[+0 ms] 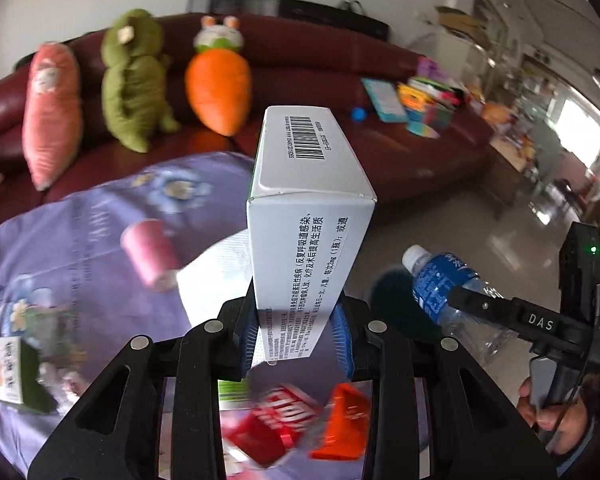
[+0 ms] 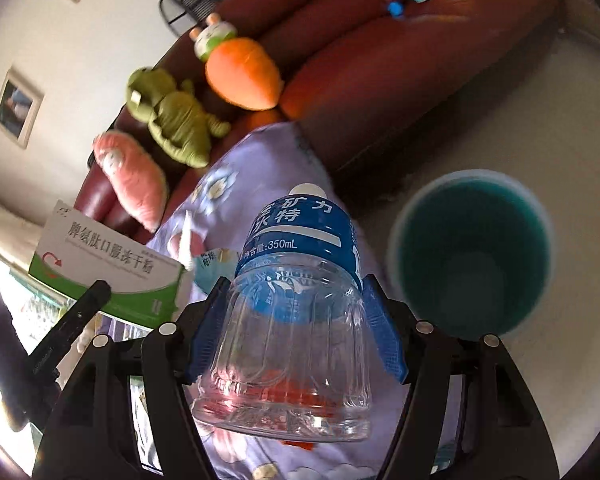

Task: Collect trash
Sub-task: 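Carry both items over the teal bin and open the left tool to drop the box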

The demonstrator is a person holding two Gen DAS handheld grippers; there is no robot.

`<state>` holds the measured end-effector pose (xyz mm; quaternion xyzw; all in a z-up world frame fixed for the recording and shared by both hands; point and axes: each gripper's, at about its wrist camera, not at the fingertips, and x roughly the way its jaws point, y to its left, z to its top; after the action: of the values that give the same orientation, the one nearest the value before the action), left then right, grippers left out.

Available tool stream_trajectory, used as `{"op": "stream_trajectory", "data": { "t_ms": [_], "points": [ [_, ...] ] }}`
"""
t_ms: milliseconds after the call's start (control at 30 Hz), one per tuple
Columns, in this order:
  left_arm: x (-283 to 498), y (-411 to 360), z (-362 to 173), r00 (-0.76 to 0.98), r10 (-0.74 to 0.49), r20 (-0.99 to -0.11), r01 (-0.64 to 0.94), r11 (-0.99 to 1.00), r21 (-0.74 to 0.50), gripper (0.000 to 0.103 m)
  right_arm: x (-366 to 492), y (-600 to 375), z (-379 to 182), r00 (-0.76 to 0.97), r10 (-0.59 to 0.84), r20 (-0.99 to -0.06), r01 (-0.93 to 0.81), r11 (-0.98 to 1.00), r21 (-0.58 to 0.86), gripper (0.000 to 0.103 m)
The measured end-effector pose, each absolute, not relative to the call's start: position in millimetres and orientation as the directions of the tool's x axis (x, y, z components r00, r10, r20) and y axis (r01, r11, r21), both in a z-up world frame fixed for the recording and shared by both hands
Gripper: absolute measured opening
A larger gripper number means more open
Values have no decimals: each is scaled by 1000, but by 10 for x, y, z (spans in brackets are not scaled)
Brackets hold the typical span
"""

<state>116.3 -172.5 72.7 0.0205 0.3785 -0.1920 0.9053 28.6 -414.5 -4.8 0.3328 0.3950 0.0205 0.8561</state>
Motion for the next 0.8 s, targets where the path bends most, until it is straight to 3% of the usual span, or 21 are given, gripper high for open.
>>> {"op": "stream_trajectory", "data": {
  "t_ms": [233,433,600,800],
  "points": [
    [1417,-1837,431,606,-255,-753,302,950,-79,32,288,-4438,-352,666,326,-671,273,730,626,63],
    [1359,-1427,525,646,-198,-737,226,972,-62,32,424,-4298,-465,642,375,-669,244,727,641,63],
    [1474,-946,495,570,-280,-772,177,960,-217,32,503,-4055,-495,615,409,-674,214,736,642,63],
    [1465,-718,212,534,-239,-811,147,971,-190,32,519,-3832,-460,595,412,-690,198,757,623,63]
  ]
}}
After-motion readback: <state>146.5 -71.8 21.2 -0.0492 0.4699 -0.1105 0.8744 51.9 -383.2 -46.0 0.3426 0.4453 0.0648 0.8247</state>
